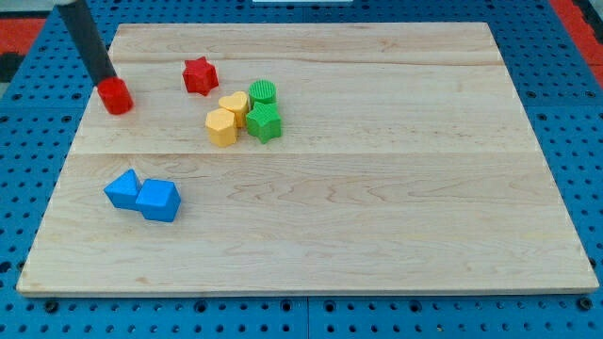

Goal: Push red star to the left of the right circle

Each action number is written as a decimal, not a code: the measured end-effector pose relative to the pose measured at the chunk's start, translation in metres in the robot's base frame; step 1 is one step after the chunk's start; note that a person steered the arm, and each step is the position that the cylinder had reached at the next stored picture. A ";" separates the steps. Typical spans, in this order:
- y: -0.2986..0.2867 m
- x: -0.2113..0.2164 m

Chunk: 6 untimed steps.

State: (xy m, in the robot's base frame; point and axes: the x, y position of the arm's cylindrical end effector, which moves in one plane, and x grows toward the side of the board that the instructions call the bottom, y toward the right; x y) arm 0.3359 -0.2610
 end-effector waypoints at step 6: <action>0.103 -0.002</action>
